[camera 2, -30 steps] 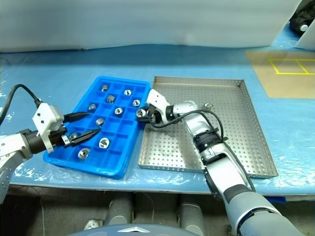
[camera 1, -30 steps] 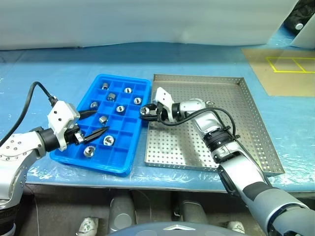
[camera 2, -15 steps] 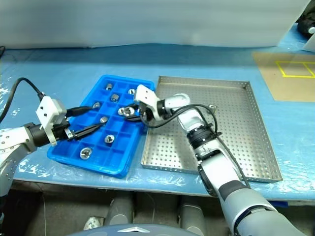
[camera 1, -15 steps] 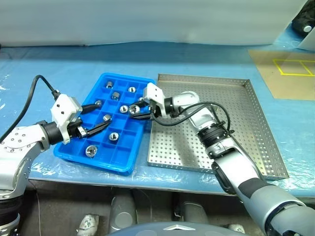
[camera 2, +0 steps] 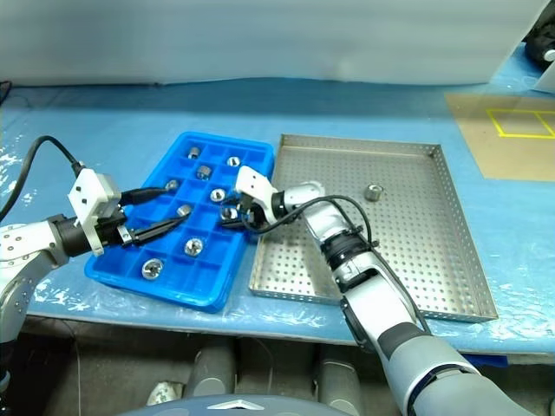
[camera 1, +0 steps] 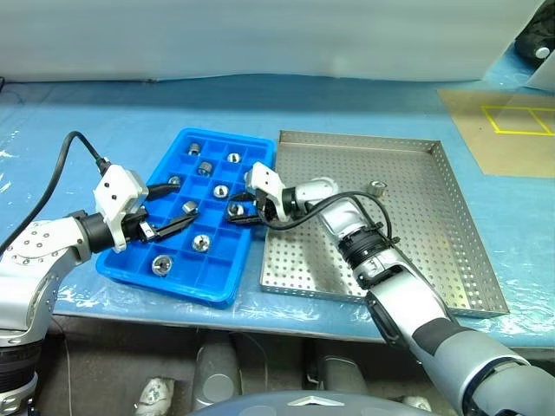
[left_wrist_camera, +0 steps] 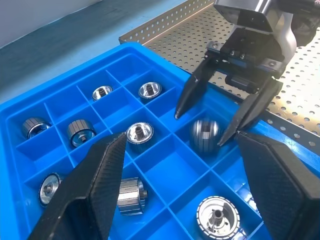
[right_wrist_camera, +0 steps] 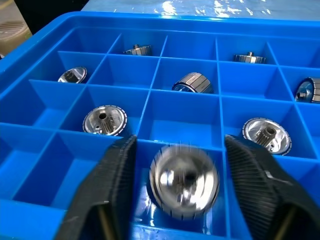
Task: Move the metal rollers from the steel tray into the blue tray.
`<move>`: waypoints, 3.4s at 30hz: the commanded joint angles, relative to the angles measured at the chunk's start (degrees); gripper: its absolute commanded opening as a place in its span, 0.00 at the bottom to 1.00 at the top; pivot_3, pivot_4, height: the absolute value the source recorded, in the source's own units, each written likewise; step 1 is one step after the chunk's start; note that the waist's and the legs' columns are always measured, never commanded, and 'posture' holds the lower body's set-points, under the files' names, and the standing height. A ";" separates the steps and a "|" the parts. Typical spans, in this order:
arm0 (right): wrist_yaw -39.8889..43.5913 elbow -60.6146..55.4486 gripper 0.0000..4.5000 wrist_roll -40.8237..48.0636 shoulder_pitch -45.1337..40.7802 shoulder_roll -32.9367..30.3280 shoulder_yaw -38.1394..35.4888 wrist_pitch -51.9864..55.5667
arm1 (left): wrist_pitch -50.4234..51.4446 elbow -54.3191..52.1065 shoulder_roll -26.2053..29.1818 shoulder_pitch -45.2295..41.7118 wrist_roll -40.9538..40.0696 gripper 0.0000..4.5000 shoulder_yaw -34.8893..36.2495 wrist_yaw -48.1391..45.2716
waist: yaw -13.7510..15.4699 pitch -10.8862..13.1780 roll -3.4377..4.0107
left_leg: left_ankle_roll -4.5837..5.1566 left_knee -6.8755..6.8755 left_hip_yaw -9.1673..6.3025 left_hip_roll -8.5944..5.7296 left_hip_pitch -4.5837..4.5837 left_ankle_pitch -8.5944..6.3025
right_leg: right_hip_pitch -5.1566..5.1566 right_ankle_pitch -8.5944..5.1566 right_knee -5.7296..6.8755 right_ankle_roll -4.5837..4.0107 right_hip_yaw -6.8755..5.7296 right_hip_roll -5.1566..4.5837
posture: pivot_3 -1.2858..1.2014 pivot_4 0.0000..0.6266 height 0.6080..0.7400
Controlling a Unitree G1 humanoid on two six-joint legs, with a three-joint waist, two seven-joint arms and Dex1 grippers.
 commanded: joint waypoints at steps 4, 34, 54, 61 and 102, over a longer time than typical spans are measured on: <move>-0.15 -4.44 0.87 2.36 -1.51 -0.38 -2.67 2.10 | -1.21 0.64 0.75 -2.27 -0.15 0.82 -0.86 -0.67 | -0.01 0.00 0.00 | -0.01 0.00 -0.02 0.00 -0.02 0.01 | -0.01 0.00 0.01 0.00 -0.02 0.00 | 0.62 0.24 1.00; -28.34 16.78 0.87 0.28 -0.44 -22.36 -20.29 -8.27 | -13.41 29.51 -19.66 -32.64 8.03 0.82 -24.36 -10.78 | -5.14 -0.01 -0.01 | -0.14 0.68 0.01 -0.05 -0.13 0.10 | -0.04 0.01 0.38 -0.01 0.20 0.03 | 0.47 0.24 1.00; -27.09 14.38 0.87 -0.85 3.12 -20.99 -18.77 -7.64 | -13.50 30.35 -20.36 -31.88 9.03 0.82 -24.13 -11.80 | -5.13 0.00 0.00 | 0.37 1.00 0.15 -0.05 -0.14 -0.20 | 0.04 0.03 0.40 -0.01 0.28 -0.01 | 0.47 0.24 1.00; -25.41 14.29 0.60 -0.58 4.68 -20.52 -18.69 -6.65 | -13.35 29.76 -19.92 -31.36 9.29 0.82 -24.20 -11.65 | -5.08 0.00 0.00 | 0.38 0.99 0.16 -0.04 -0.15 -0.21 | 0.04 0.03 0.37 -0.01 0.28 -0.02 | 0.48 0.24 1.00; 4.65 -20.81 0.41 9.92 1.03 -2.74 0.01 12.98 | -0.45 -2.29 3.44 -3.02 0.42 0.82 0.42 -7.08 | -1.93 0.09 0.02 | 0.05 -0.04 0.21 0.01 -0.13 -0.04 | -0.23 -0.04 0.00 -0.03 0.12 -0.02 | 0.63 0.24 1.00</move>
